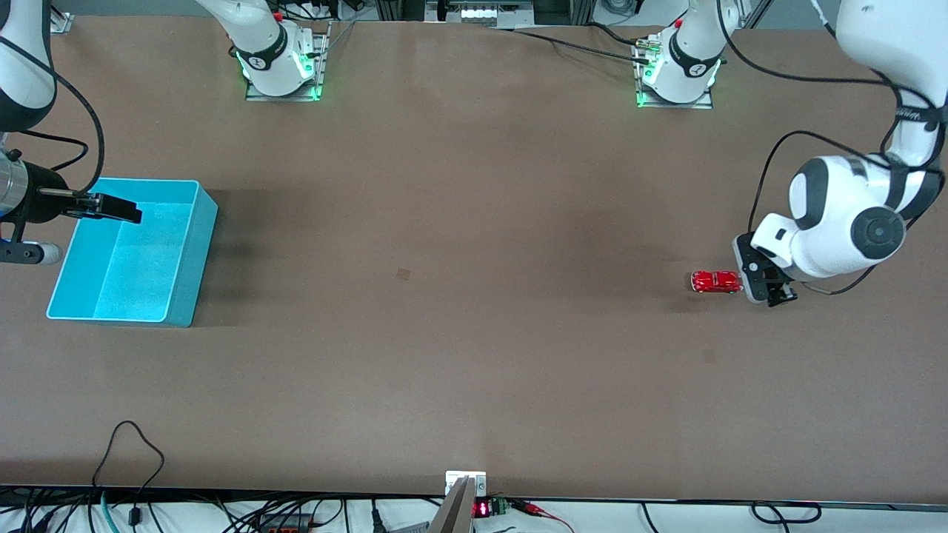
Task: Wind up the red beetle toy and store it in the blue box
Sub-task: 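Lower the left gripper and grasp the red toy car, then pull the car back along the table with the left gripper, then release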
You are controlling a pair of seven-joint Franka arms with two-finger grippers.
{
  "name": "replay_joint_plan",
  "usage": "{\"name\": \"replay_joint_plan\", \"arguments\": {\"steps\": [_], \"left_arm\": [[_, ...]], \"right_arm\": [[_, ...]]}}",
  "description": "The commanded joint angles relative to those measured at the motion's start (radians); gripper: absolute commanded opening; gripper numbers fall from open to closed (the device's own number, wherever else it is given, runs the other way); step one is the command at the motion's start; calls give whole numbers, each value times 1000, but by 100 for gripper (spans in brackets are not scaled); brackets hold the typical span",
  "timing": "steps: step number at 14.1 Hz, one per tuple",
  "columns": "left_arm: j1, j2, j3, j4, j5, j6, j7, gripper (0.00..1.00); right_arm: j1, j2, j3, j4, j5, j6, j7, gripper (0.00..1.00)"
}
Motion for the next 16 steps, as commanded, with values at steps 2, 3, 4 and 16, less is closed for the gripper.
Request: {"name": "replay_joint_plan", "arguments": {"steps": [2,3,4,16], "left_arm": [[-2,-2,-11,-106,17,168,79,100],[-2,-2,-12,-107,17,169,87,100],[-4,3,-14,-113,17,178,107,100],[-2,38,-28,-118,15,232,121,30]], "right_arm": [[-2,-8,6,4,-13,-16,-13,100],[-2,-8,6,4,-13,-16,-13,100],[-2,-6,6,4,-13,-16,-13,100],[-2,-6,9,3,-10,-22,-14,100]]}}
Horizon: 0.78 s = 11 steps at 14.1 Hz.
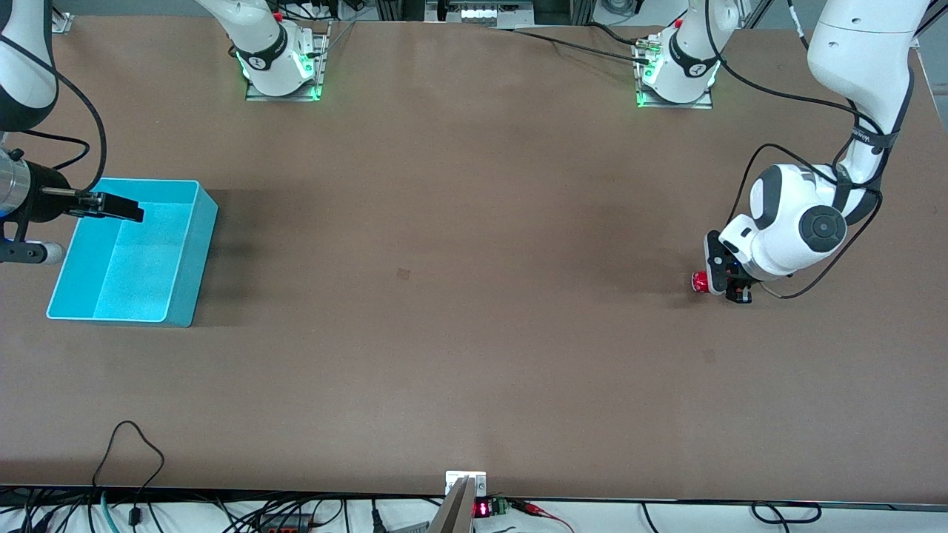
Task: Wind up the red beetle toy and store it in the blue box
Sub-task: 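Pull the car back along the table with the left gripper, then release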
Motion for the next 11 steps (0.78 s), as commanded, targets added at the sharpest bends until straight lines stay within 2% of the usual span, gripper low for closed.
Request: {"name": "replay_joint_plan", "arguments": {"steps": [1,4,11], "left_arm": [[8,12,-4,-1,15,15,16,30],[26,24,-4,3,15,15,20,30],[187,73,-2,48,15,15,160,30]], "right_arm": [[-3,-6,6,3,-10,-14,-14,100],[-3,-6,6,4,-6,-13,-12,100],[-3,-6,6,3,0,-12,-14,100]]}}
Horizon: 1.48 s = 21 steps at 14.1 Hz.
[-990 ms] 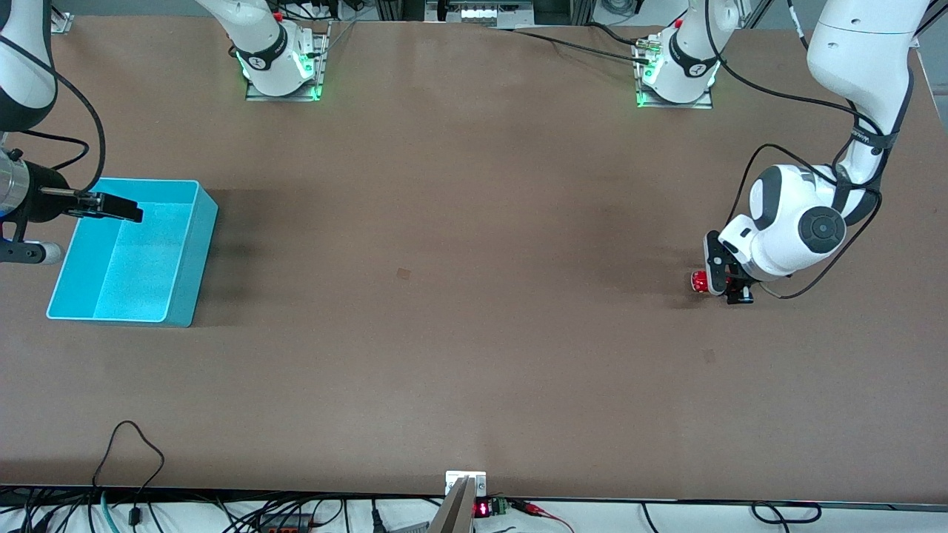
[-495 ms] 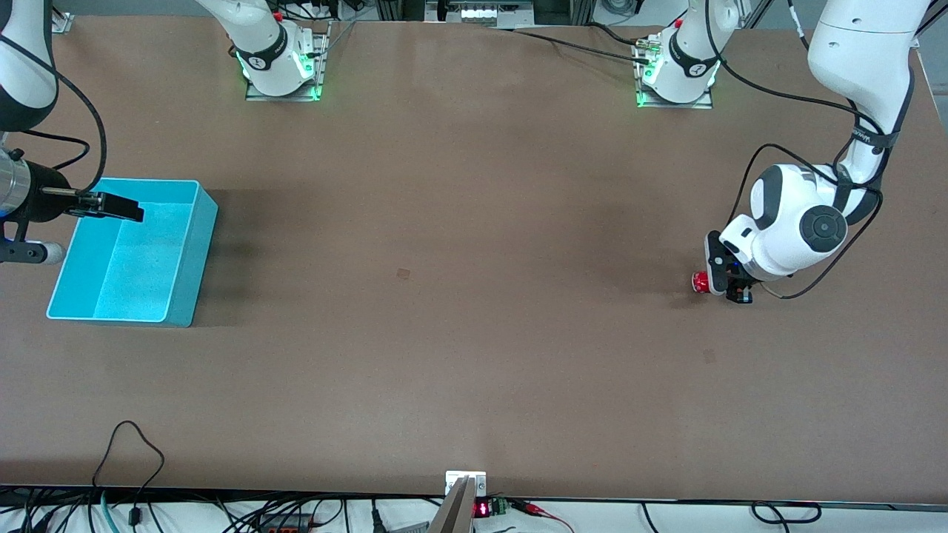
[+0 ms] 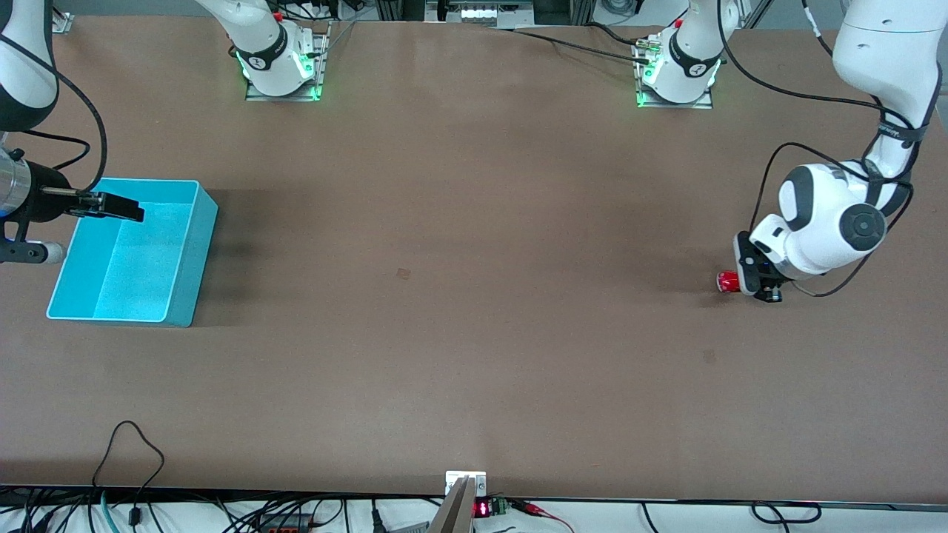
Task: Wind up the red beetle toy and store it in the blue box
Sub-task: 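Pull the car back along the table with the left gripper, then release, then lower the right gripper beside the cyan box toward the rolling car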
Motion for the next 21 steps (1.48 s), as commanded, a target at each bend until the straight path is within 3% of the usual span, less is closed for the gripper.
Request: {"name": "replay_joint_plan", "arguments": {"steps": [1,6,7,8,9,15,21], "left_arm": [[72,76,-5,52,15,9,90,30],[107,82,-5,61,15,11,116,34],[110,82,-7,61,9,12,116,45],[121,78,-8,59,4,12,116,76],[122,66,-13,61,0,5,116,100],[119,-34,-85,107,-5,-177,44,100],[92,-51,-154,344,9,-521,-109,100]], "right_arm": [[-3,-6,7,3,-2,-12,-14,100],[-3,-6,6,4,-1,-13,-14,100],[-3,-6,6,3,-1,-13,-14,100],[-3,-6,6,3,-1,-13,-14,100],[-3,-6,7,4,-1,-12,-14,100],[-3,-6,7,3,1,-13,-12,100],[-5,-1,9,-23,6,-13,-18,100]]}}
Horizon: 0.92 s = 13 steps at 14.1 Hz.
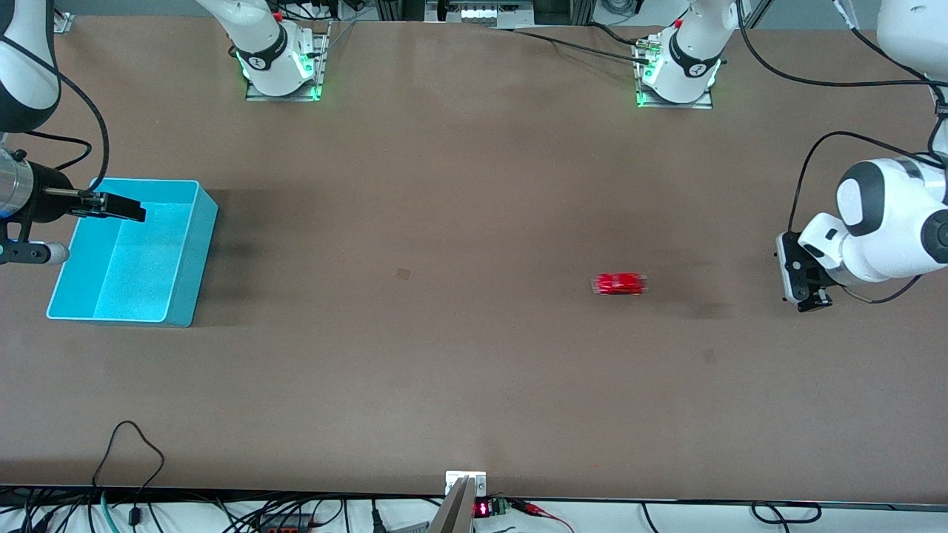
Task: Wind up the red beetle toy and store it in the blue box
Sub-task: 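Lower the right gripper beside the cyan box toward the rolling car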
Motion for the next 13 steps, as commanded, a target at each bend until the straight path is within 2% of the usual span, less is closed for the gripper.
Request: {"name": "replay_joint_plan", "arguments": {"steps": [1,5,6,9,11,13], "left_arm": [[-31,9,-21,124,13,-148,-74,100],[-87,11,-21,220,33,-283,-149,100],[-88,8,-24,235,44,-314,-183,100],[-96,6,-26,316,45,-433,-272,100],[-100,5,-26,368,45,-504,-338,100],[-100,3,-27,427,45,-572,-463,100]], "right_arm": [[-3,-9,6,-27,14,-5,-41,100],[17,-7,12,-44,26,24,-55,100],[20,-16,12,-94,26,62,-93,100],[21,-53,12,-240,26,147,-343,100],[23,-64,15,-300,13,191,-470,100],[26,-64,33,-393,7,277,-665,100]]}}
